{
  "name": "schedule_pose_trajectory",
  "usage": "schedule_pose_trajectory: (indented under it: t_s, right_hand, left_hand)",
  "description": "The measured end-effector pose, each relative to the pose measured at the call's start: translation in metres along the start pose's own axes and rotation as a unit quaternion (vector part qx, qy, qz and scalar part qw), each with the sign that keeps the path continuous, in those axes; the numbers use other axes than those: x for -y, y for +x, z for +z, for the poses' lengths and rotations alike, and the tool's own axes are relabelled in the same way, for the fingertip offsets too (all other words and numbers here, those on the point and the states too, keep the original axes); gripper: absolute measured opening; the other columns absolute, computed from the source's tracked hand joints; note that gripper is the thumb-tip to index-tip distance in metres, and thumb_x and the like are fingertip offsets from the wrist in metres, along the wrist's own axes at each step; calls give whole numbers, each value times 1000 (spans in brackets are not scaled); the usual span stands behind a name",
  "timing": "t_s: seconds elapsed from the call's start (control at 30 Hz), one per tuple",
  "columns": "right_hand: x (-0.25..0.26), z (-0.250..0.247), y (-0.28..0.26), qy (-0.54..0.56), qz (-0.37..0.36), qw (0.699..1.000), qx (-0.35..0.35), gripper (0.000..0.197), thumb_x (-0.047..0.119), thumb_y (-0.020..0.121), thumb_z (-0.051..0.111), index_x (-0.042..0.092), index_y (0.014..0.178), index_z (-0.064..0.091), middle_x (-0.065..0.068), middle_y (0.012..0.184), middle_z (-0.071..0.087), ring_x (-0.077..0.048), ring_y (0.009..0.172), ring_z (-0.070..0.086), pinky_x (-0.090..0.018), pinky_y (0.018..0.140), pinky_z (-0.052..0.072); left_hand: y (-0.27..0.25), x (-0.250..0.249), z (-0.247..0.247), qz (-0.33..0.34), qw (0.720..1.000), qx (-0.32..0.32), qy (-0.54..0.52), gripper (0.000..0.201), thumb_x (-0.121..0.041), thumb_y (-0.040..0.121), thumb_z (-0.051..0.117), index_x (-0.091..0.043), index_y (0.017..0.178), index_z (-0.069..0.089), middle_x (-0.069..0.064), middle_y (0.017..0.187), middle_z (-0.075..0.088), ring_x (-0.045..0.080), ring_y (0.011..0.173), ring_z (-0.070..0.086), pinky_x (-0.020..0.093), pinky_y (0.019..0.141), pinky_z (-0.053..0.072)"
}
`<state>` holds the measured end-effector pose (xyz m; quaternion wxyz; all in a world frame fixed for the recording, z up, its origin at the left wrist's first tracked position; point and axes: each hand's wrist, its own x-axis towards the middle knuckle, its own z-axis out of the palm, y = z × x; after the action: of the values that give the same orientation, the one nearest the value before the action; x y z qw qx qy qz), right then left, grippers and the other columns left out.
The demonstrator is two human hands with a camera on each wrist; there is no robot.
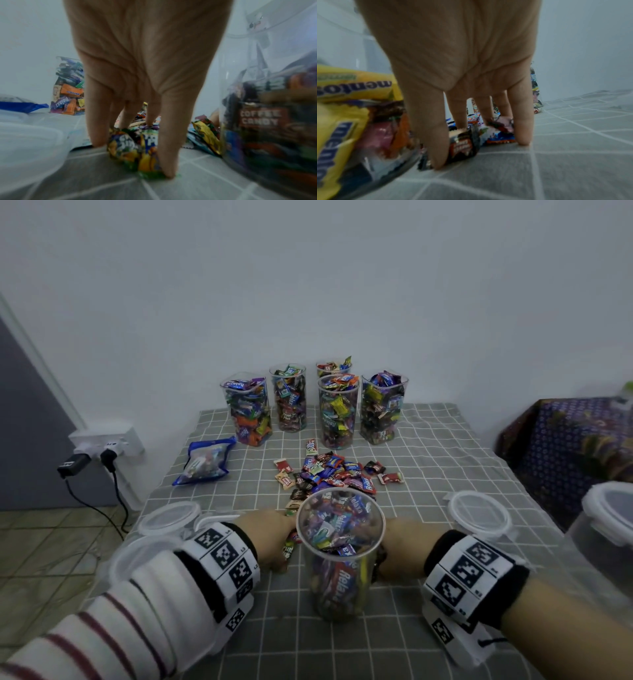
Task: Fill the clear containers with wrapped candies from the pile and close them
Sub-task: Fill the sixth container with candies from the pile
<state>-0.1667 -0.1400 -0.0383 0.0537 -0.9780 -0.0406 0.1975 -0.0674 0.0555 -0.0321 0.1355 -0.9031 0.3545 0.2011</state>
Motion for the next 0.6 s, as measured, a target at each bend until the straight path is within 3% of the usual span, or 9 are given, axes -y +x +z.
schedule_pose_trajectory:
  t_s: [0.07, 0.17, 0.43, 0.6]
  right_hand:
    - [1, 1, -1, 3, 1, 1000, -19, 39, 35, 88, 59, 30, 125, 52, -2, 125, 55, -21, 111, 54, -36, 97, 46]
    - [2, -2, -2, -4, 10, 1000, -29, 31, 24, 92, 53, 23, 123, 55, -7, 124, 55, -24, 112, 54, -34, 95, 47]
    - [3, -5, -4, -12, 14, 998, -68, 31, 18, 94, 47, 14, 123, 57, -7, 125, 56, -23, 113, 53, -29, 93, 45]
    - [1, -5, -6, 5, 34, 997, -74, 26, 16, 92, 48, 12, 115, 61, -7, 120, 59, -23, 110, 55, -33, 93, 47]
  left_hand:
    - [-5, -5, 1, -10, 999, -29, 28, 43, -28, 84, 66, -17, 123, 53, 10, 120, 60, 27, 107, 58, 35, 88, 49]
    - [-10, -10, 3, -14, 998, -47, 44, 25, -21, 89, 58, -12, 113, 58, 11, 116, 61, 28, 105, 59, 36, 90, 50]
    - [-21, -15, 4, -40, 991, -123, -27, 20, -16, 95, 43, -9, 104, 60, 13, 111, 64, 29, 103, 59, 35, 86, 47]
    - [-25, -11, 6, -38, 983, -158, -90, 16, -23, 93, 49, -14, 97, 62, 10, 103, 67, 27, 97, 61, 36, 84, 49]
